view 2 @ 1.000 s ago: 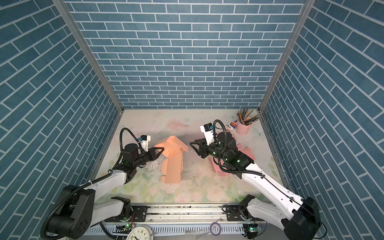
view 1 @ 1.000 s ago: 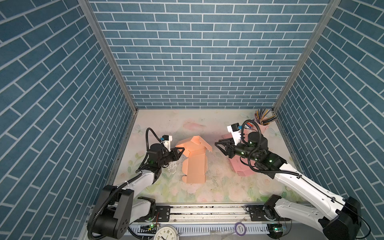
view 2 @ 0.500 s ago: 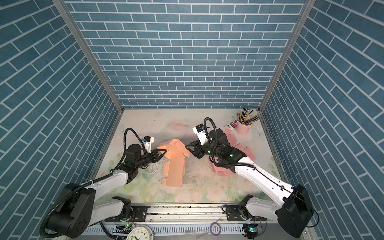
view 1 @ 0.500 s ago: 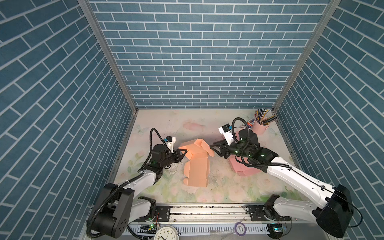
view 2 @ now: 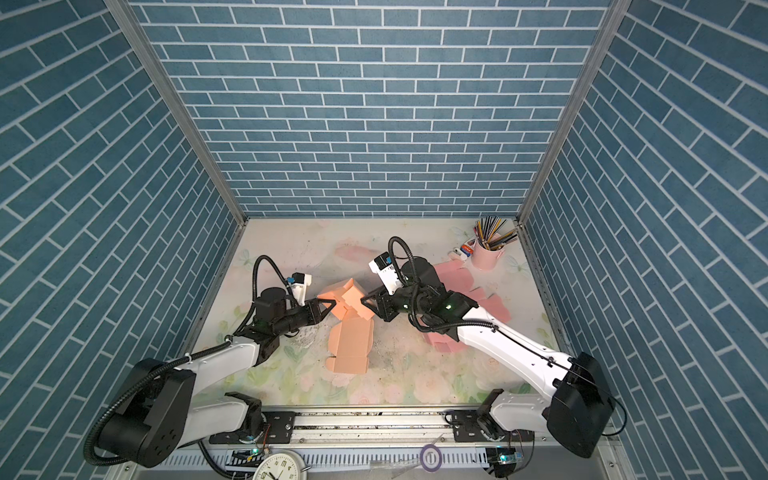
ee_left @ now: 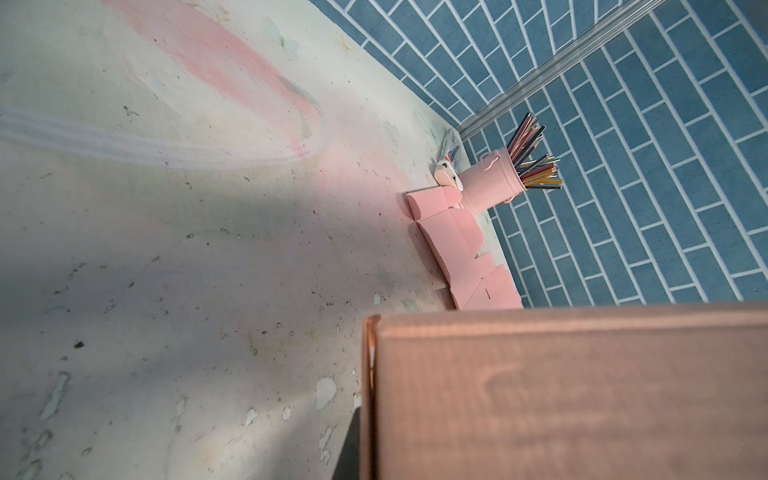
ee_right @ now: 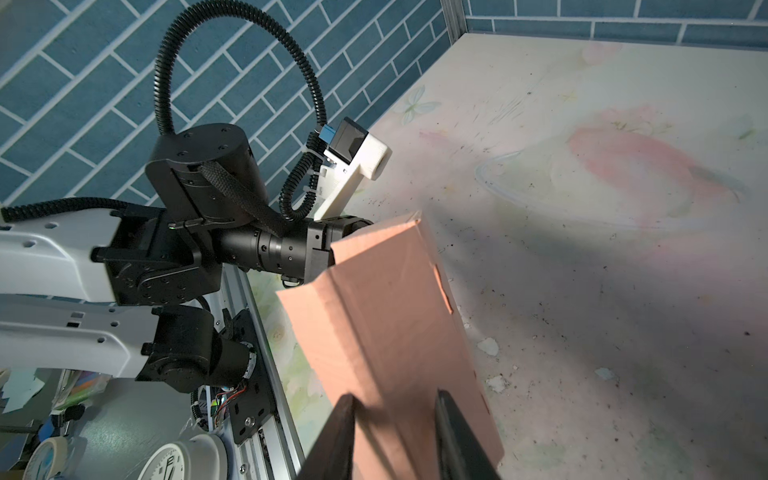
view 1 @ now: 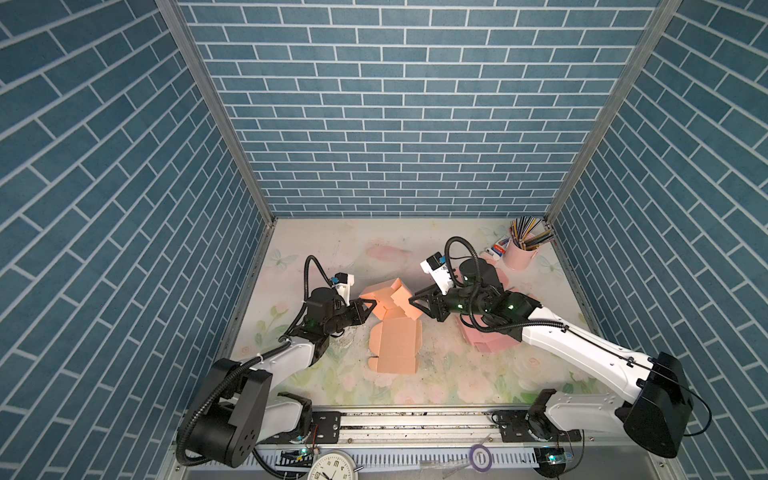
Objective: Fold the paper box
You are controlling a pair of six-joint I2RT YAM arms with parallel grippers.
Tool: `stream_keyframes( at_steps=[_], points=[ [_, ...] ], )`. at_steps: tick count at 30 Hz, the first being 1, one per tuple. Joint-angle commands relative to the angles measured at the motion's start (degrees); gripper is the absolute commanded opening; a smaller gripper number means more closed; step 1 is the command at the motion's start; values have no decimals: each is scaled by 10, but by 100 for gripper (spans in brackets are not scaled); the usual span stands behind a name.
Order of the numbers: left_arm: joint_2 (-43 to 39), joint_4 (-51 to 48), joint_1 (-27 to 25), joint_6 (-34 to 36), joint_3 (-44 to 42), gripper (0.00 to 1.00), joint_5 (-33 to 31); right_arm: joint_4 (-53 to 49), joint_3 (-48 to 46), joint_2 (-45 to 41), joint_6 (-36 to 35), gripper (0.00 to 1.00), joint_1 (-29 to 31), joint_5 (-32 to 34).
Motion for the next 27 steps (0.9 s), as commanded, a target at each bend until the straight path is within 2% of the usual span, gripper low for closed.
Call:
stream_keyframes(
  at_steps=[1, 9, 15, 22, 27],
  points=[
    [3, 0, -4, -3, 16, 7, -7, -28, 29, 16, -24, 33, 15, 53],
    [12, -17, -6, -10, 18, 7, -26, -73, 94, 83, -14, 36, 89, 235],
    [24, -13, -5, -27, 17, 7, -32, -121, 134, 120, 1, 38, 120, 352],
    [30, -19, -16, -36, 18, 7, -41, -160, 166, 154, 4, 39, 148, 450],
    [38, -27, -21, -40, 27, 7, -46, -193, 199, 187, 4, 34, 173, 519]
  ],
)
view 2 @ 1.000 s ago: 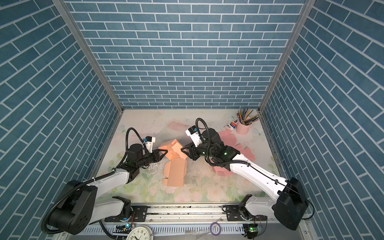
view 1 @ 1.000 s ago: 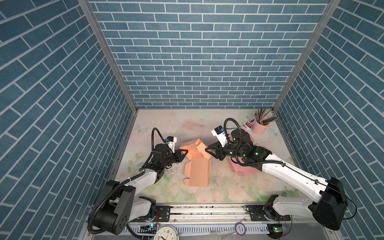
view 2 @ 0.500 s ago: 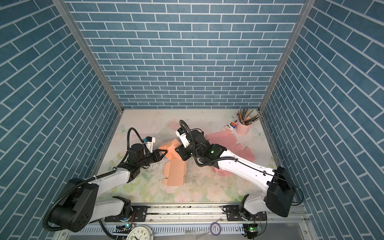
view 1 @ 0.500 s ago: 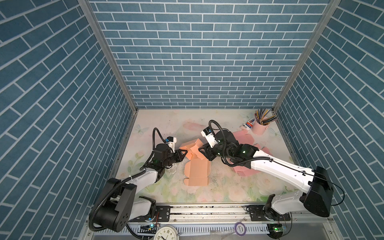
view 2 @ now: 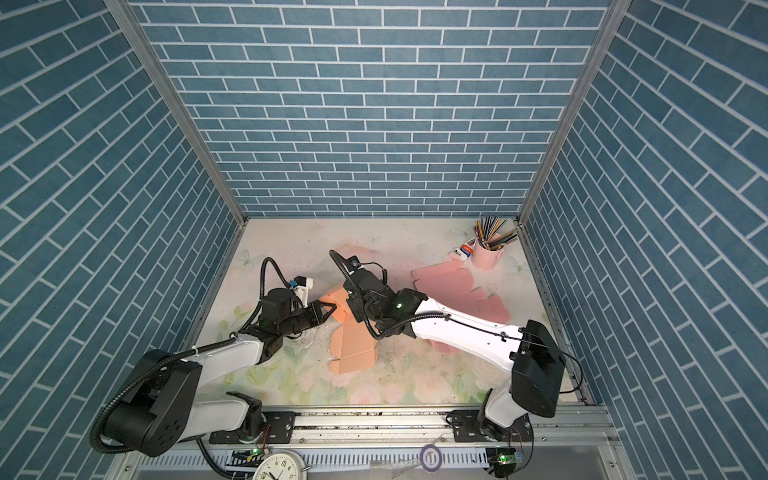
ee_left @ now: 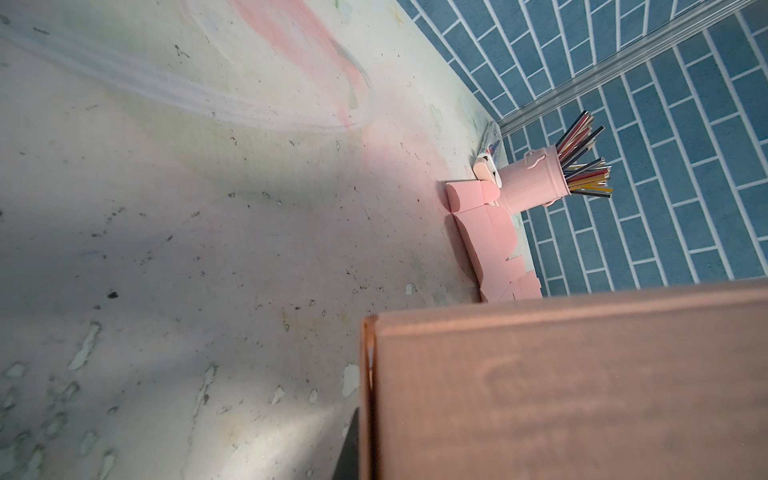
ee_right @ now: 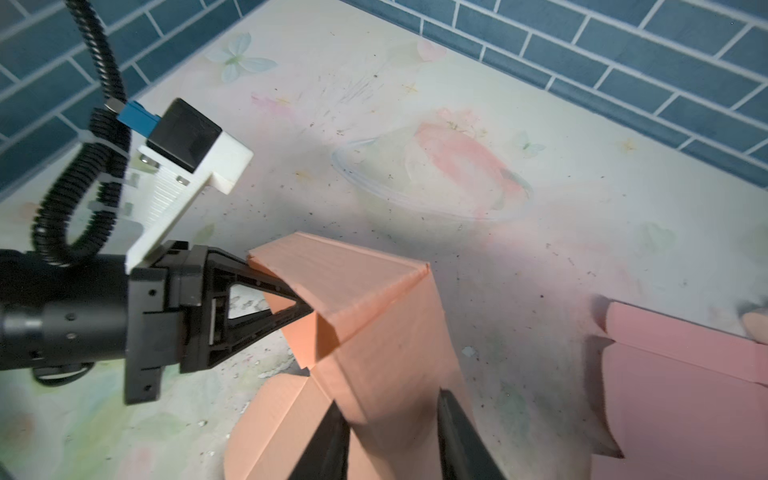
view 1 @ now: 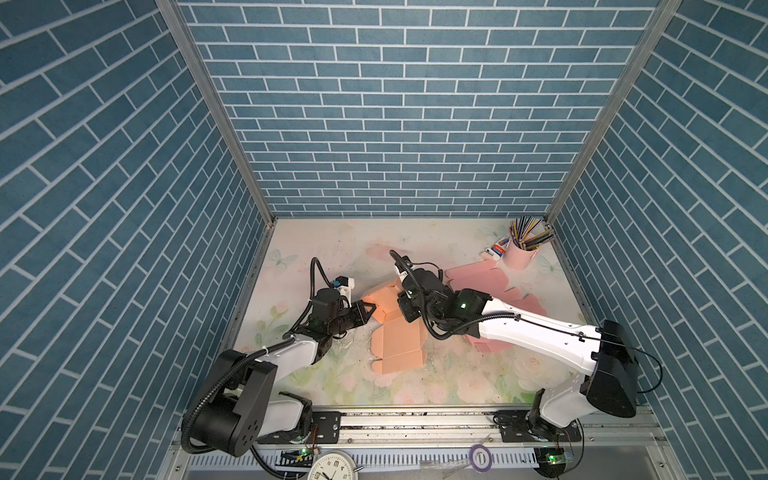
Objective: Fold the paper box
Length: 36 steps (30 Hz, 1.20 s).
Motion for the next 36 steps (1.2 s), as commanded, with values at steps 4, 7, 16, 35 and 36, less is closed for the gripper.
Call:
stream_keyframes(
  at_steps=[4, 7, 16, 35, 36],
  points=[
    [15, 10, -11, -17, 25, 7, -6, -90, 66, 56, 6, 31, 27, 136],
    [18, 11, -17, -22, 30, 7, -9, -148, 111, 95, 19, 30, 37, 191],
    [11, -5, -26, -22, 42, 7, -9, -220, 171, 153, 29, 17, 47, 250],
    [10, -14, -36, -21, 46, 7, -21, -289, 217, 212, 31, 17, 51, 308],
    [9, -14, -36, -21, 44, 7, -21, -289, 217, 213, 29, 16, 52, 308]
  ],
)
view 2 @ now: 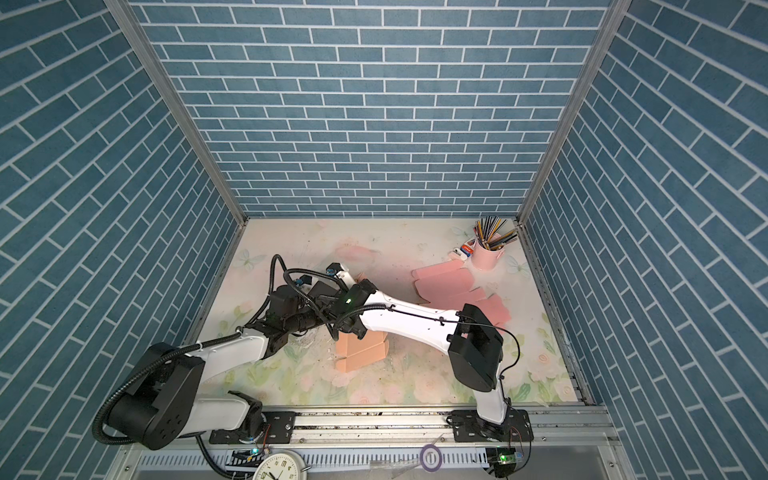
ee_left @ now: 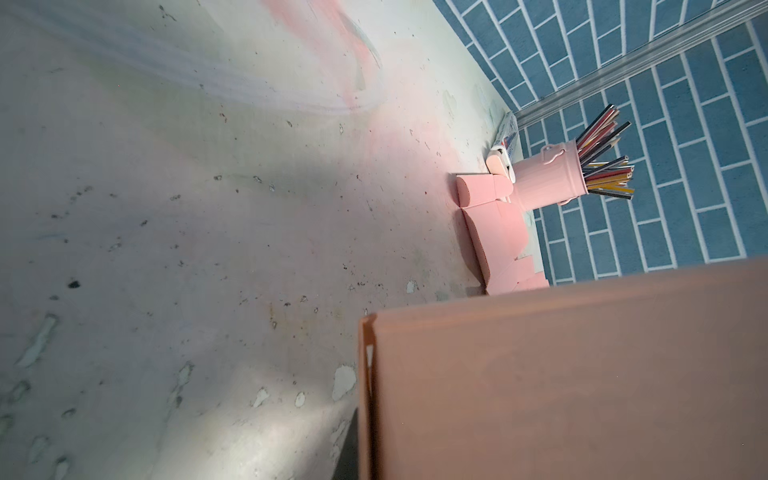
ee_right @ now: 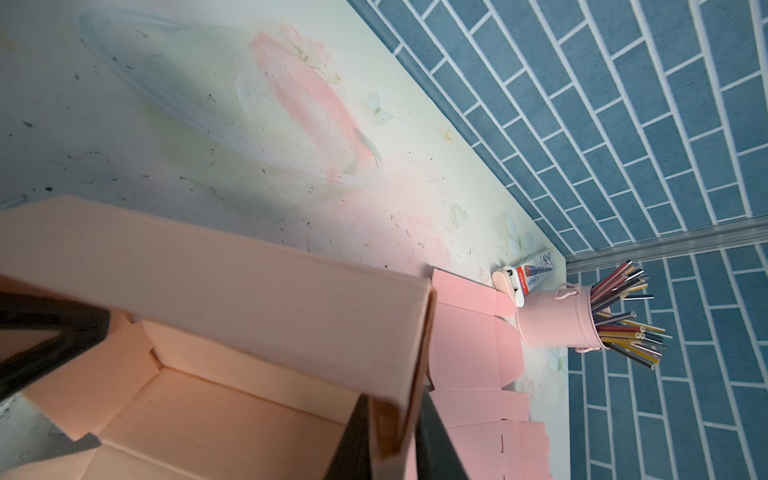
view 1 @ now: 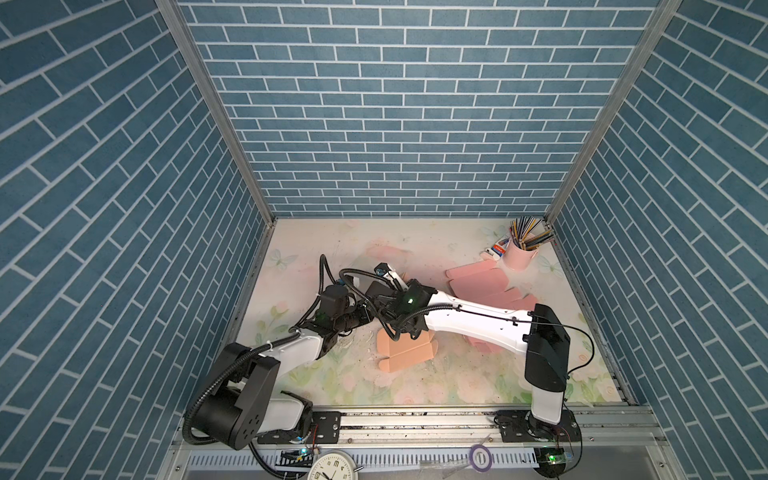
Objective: Fold the paper box
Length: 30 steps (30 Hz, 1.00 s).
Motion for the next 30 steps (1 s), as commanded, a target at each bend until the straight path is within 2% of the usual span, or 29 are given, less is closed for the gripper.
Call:
stream_keyframes(
  at_steps=[1, 5, 9, 17, 23, 30],
  points=[
    [-8, 21, -4, 4, 11, 7, 12, -29, 12, 15, 13, 14, 3, 10],
    [-10, 19, -3, 5, 11, 7, 14, -48, 22, 29, 13, 6, 4, 17],
    [-15, 14, -5, 5, 16, 7, 19, -73, 43, 54, 13, 4, 9, 20],
    [-29, -4, -5, 9, 28, 7, 20, -91, 60, 62, 28, 14, 11, 38],
    [-43, -20, -7, 11, 30, 7, 13, -95, 56, 58, 42, 16, 12, 50],
    [-46, -21, -12, 5, 32, 7, 7, -74, 39, 51, 29, 4, 11, 48]
  ],
)
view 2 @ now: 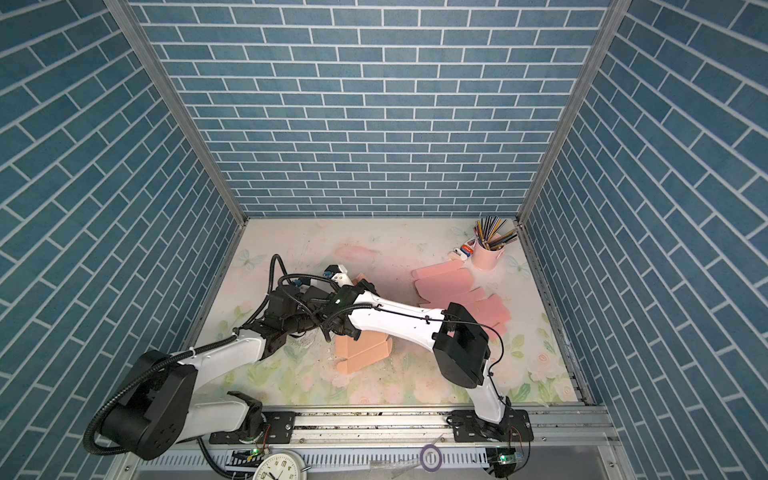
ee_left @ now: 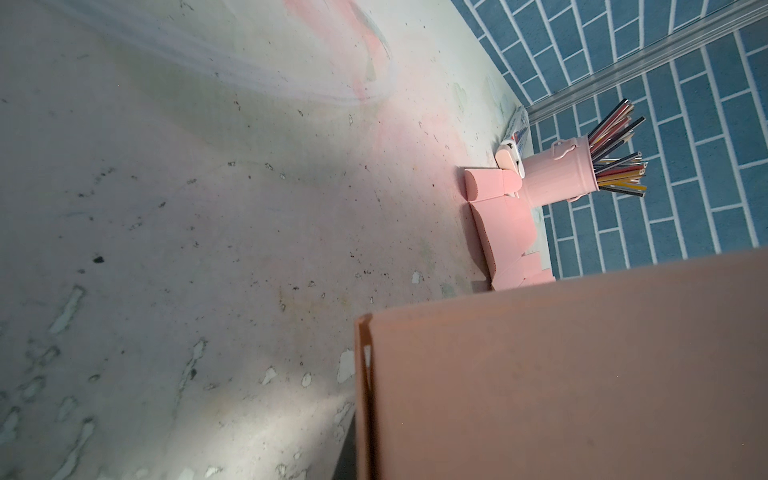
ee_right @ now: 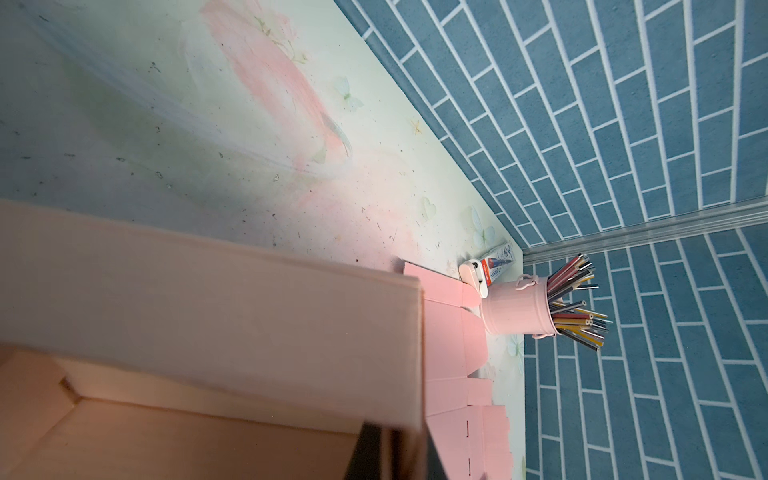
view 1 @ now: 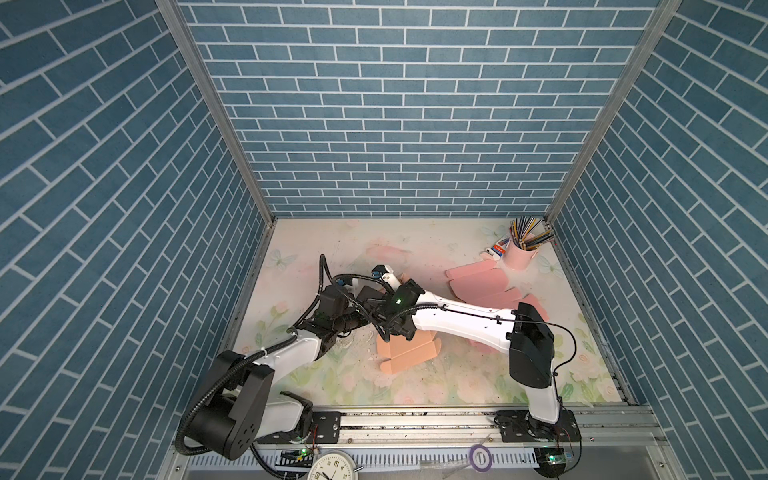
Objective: Fold the paper box
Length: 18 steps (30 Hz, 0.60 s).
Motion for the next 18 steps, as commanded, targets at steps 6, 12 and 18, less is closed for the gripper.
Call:
stream_keyframes(
  at_steps=[6, 12, 18],
  points=[
    [-14, 34, -17, 4, 31, 7, 12, 7, -24, -11, -8, 2, 3, -14],
    [-14, 33, -19, 7, 32, 7, 5, 16, -26, -22, 0, 19, 11, -8],
    [-13, 24, -19, 17, 30, 7, -7, 78, -59, -62, -15, 32, 17, -33]
  ],
)
